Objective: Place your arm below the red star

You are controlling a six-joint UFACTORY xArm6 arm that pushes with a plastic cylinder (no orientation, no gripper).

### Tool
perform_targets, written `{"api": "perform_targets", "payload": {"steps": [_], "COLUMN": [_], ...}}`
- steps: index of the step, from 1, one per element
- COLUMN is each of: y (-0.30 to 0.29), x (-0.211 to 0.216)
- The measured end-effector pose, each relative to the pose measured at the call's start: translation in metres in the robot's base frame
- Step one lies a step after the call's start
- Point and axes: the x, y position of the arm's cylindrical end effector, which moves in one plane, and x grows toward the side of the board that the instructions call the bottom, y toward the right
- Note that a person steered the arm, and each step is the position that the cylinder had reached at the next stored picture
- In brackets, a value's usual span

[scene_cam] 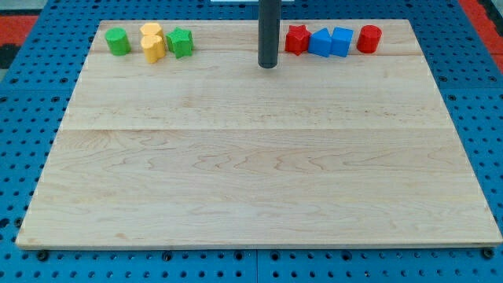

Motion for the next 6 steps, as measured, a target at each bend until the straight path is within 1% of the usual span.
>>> {"api": "perform_targets", "payload": {"steps": [4, 5, 6], "y": [-0.002, 0.017, 0.023], "x": [0.0, 0.013, 0.02]}}
